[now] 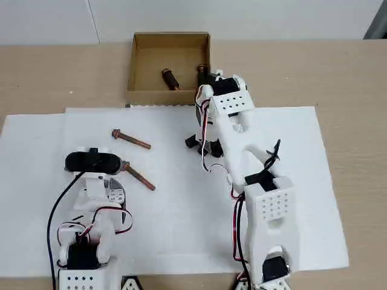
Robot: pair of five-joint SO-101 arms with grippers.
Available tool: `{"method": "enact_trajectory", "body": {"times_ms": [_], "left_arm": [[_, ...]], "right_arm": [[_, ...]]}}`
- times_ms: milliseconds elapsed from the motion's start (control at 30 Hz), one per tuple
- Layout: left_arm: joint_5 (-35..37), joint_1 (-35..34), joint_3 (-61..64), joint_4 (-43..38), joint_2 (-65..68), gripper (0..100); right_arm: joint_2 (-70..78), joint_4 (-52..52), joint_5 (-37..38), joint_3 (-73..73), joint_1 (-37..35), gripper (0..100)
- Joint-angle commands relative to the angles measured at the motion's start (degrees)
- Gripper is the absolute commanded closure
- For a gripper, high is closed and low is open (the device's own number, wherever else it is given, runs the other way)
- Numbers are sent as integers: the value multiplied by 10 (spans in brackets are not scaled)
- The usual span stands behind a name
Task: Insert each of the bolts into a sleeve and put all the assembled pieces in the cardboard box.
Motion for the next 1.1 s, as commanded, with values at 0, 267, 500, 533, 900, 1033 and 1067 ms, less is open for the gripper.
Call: {"method": "enact_trajectory", "body": {"times_ms": [0, 267, 500, 533, 900, 1033, 1067], "left_arm": [[-4, -4, -1, -12, -6, 993], [-4, -4, -1, -12, -6, 993], [-4, -4, -1, -12, -6, 993], [-4, -4, -1, -12, -6, 993], [-5, -3, -1, -12, -6, 993], [-5, -3, -1, -12, -6, 993], [-5, -3, -1, -12, -6, 993]], "right_arm": [[0, -14, -3, -6, 0, 887], [26, -41, -2, -6, 14, 887], [38, -39, -1, -6, 15, 991], [36, -38, 4, -6, 14, 987], [-63, 23, 32, -76, -3, 996], [-144, 30, 32, -76, -14, 997], [-163, 30, 32, -76, -16, 997]]}}
